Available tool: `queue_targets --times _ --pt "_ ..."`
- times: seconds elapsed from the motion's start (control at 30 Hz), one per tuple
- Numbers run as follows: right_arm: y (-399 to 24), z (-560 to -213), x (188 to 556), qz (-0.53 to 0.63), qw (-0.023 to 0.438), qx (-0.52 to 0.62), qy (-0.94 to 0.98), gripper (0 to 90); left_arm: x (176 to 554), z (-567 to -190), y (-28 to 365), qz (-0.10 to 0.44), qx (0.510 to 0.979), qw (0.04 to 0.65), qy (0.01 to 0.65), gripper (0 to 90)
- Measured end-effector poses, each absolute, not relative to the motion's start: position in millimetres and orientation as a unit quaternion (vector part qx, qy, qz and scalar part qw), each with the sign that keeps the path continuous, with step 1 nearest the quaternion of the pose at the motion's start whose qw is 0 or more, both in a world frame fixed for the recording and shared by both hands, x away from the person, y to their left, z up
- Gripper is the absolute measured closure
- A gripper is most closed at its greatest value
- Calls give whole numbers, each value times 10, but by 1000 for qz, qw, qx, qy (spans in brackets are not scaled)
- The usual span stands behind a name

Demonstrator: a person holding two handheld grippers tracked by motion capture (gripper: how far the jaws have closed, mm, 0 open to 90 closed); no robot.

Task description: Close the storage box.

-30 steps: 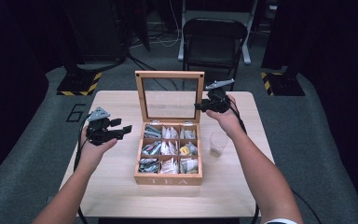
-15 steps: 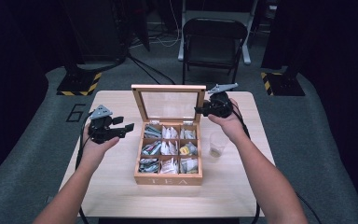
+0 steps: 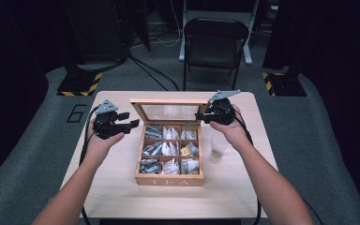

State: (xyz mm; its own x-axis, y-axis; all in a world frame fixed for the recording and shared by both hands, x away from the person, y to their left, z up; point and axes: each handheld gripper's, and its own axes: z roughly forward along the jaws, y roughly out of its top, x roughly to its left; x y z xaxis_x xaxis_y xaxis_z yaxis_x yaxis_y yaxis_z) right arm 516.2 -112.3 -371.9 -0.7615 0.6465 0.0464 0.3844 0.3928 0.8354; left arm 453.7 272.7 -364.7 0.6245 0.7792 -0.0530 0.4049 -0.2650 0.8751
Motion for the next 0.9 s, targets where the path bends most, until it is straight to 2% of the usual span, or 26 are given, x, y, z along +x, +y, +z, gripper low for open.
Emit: queue_targets --times 0.23,0.47,0.9 --pt "-1113 -3728 5095 446 154 304 827 570 4580 -3550 2647 205 766 476 379 454" --pt "-1104 -3741 5055 444 166 296 829 570 4579 -3505 2596 212 765 482 371 590" --pt "-1168 -3752 4972 461 160 306 818 529 4556 -3508 2589 219 768 477 367 598"
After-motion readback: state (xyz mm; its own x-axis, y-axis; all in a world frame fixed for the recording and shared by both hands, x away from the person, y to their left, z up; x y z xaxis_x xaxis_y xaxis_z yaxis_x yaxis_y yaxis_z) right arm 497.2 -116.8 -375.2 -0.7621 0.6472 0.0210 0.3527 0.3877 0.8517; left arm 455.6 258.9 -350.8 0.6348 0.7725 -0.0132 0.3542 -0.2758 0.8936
